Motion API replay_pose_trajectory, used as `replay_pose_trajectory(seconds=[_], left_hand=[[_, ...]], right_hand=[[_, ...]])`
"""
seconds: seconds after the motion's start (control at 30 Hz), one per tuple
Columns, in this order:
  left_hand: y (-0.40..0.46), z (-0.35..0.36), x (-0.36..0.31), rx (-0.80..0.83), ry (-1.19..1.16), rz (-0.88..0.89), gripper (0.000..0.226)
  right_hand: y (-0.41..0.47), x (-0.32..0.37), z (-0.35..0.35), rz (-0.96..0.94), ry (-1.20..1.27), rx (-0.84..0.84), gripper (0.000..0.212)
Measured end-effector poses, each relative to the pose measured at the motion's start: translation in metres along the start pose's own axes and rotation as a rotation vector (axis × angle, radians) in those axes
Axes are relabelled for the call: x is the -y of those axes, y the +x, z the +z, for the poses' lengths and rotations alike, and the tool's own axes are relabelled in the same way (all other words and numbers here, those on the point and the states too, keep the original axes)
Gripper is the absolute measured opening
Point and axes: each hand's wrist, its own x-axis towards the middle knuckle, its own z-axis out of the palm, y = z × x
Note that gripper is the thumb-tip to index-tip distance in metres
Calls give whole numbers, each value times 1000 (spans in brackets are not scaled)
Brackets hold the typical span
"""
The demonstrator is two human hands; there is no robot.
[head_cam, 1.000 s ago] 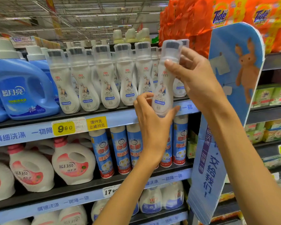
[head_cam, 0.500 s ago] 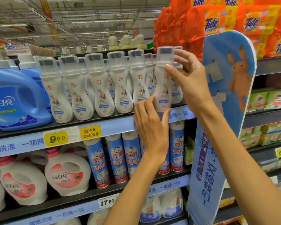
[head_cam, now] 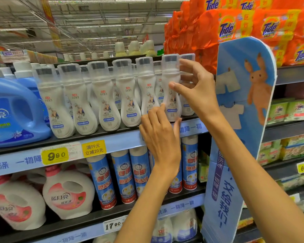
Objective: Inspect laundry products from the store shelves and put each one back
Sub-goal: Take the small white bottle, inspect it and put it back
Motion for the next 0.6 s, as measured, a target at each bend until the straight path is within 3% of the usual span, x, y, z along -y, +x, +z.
replay_pose_trajectory(seconds=[0.2, 0.6], left_hand=[[-4, 3, 2, -13, -29, 19, 54], [3, 0, -16, 64, -77, -141, 47]], right_hand=[[2, -4, 4, -48, -40, -37, 53], [-3, -10, 15, -107, -155, -129, 43]])
